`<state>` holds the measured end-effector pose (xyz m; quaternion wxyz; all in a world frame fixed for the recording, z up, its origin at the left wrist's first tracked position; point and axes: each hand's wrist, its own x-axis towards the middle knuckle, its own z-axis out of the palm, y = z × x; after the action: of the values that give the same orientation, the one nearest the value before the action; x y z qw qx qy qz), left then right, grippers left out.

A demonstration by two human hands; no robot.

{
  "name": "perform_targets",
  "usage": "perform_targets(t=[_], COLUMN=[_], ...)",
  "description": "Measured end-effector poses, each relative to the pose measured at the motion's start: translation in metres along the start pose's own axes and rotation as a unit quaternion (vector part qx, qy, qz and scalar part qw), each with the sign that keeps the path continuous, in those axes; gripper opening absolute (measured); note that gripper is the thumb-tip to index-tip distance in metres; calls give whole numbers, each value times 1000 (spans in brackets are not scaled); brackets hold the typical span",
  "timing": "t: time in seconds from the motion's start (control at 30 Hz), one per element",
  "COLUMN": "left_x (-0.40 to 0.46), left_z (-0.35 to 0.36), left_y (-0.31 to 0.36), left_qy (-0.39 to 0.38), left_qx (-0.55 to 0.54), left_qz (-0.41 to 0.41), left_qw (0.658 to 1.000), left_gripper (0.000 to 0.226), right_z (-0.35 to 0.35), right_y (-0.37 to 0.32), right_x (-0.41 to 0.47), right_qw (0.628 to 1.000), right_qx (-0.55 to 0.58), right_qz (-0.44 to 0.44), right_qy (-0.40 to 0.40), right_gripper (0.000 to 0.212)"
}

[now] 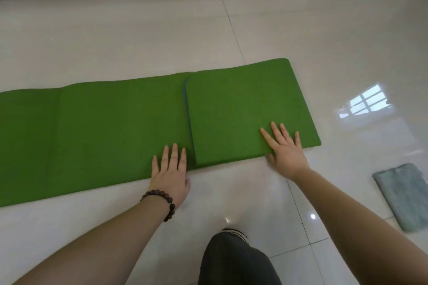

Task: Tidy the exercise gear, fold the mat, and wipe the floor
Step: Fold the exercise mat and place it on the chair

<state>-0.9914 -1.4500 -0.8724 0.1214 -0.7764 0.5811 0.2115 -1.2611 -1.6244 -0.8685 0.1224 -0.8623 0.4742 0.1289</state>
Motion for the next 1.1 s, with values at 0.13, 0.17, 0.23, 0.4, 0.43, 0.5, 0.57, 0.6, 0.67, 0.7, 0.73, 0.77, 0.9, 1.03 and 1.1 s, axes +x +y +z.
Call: perform_targets(t=[0.13, 0.17, 0.23, 0.4, 0.43, 0.5, 0.57, 0.6, 0.67, 0.7, 0.73, 0.77, 0.9, 1.03, 1.1], left_x=[6, 8, 12, 18, 18, 16, 15, 14, 10, 6, 3, -2, -25, -42, -45], left_z=[-3, -4, -8, -19, -21, -25, -31, -35, -47, -53, -59, -65, -94, -139, -167], left_y=[-3, -3, -2, 4, 5, 4, 0, -2, -8, -11, -13, -17, -30, -36, -48], left_qy=[-8, -7, -15, -51, -60, -79, -87, -82, -58, -40, -20, 3, 180, 304, 313], left_qx=[25, 30, 38, 96, 109, 118, 105, 97, 82, 71, 61, 50, -16, 71, 136], left_qz=[-11, -13, -19, 0, 7, 22, 38, 46, 60, 63, 66, 69, 94, 187, 166], left_qw=[1000, 999, 999, 994, 992, 990, 990, 991, 993, 995, 996, 996, 979, 932, 925], left_gripper=[76, 77, 77, 67, 66, 65, 64, 62, 56, 53, 52, 53, 75, 74, 59], right_z=[-11, -10, -4, 0, -1, -4, -6, -9, -13, -15, -18, -21, -55, -98, -118], right_y=[-26, -33, -41, -46, -49, -54, -59, -60, -65, -66, -68, -70, -94, -145, -177], right_x=[5, 5, 3, 4, 4, 4, 3, 2, -1, -2, -3, -5, -11, -20, -23], right_qw=[999, 999, 999, 998, 998, 998, 999, 999, 998, 998, 997, 996, 986, 962, 947], right_qx=[-34, -42, -26, -37, -41, -41, -48, -49, -43, -38, -32, -24, 13, -10, -11], right_qz=[-9, -31, -40, -8, -7, -3, 13, 24, 43, 46, 43, 35, -5, -80, -113], right_qy=[13, 13, 12, -44, -51, -39, -13, -2, 19, 33, 51, 73, 163, 263, 299], right_gripper=[74, 68, 60, 66, 74, 86, 87, 87, 86, 84, 80, 76, 63, 59, 48])
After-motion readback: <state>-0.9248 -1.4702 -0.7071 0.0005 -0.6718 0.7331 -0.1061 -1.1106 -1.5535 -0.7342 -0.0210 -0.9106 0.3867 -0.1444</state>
